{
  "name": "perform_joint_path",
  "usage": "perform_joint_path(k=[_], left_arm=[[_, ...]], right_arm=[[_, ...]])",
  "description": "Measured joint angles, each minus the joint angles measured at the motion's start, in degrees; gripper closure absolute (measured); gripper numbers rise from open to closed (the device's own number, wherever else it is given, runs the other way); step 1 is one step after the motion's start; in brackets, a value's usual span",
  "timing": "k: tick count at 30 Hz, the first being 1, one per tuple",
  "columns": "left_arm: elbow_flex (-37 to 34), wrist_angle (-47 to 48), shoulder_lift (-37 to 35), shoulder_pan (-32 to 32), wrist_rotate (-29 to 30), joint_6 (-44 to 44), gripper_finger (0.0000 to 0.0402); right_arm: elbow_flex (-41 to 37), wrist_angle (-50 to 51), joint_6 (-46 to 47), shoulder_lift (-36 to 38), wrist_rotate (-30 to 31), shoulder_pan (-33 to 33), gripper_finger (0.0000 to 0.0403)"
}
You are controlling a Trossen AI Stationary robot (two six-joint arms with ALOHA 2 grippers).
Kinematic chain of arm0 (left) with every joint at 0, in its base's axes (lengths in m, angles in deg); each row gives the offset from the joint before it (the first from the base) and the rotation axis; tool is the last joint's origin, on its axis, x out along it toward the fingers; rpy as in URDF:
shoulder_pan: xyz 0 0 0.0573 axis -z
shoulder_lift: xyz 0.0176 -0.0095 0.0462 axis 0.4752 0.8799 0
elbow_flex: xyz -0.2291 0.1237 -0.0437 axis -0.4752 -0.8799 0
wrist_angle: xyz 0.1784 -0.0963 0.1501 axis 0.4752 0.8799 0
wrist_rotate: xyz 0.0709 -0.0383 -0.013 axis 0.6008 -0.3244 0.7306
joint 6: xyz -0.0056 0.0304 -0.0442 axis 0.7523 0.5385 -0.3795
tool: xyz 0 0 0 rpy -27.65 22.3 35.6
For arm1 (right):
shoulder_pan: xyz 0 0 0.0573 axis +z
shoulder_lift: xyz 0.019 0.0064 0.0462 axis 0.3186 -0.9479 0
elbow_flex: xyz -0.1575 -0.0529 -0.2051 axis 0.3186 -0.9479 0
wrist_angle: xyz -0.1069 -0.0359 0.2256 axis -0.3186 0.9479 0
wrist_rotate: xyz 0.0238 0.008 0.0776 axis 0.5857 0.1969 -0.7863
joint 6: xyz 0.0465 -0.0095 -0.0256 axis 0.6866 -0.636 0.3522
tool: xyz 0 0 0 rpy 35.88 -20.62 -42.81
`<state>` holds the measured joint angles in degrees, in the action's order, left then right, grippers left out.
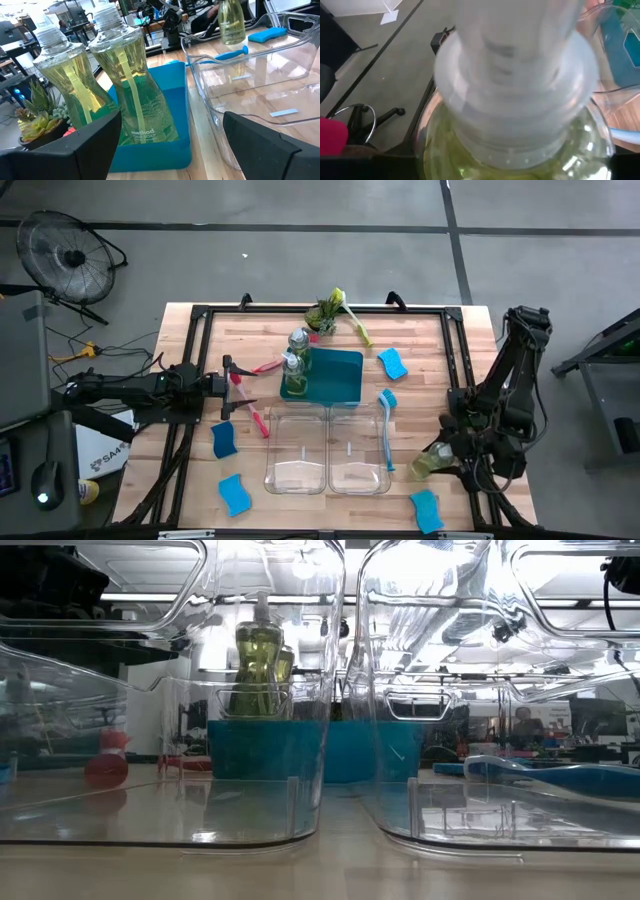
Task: Pick & Place Kitchen Sink Supplies
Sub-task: Put the green dish soap into the blue bin
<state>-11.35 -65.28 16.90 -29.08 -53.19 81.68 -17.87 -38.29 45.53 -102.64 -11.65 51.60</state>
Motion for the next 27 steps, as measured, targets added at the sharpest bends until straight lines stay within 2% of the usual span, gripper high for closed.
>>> perform_joint_path(k=[6,27], left_arm=[[0.0,0.0,0.0,0.0,0.0,0.0,0.0057],[0.0,0.0,0.0,0.0,0.0,0.0,0.0057]], right_arm=[[2.1,1.7,-2.2,0.3,0.3,-1.3,0.0149],[16.7,7.7,-13.9,0.3,2.0,-9.8,0.0149]])
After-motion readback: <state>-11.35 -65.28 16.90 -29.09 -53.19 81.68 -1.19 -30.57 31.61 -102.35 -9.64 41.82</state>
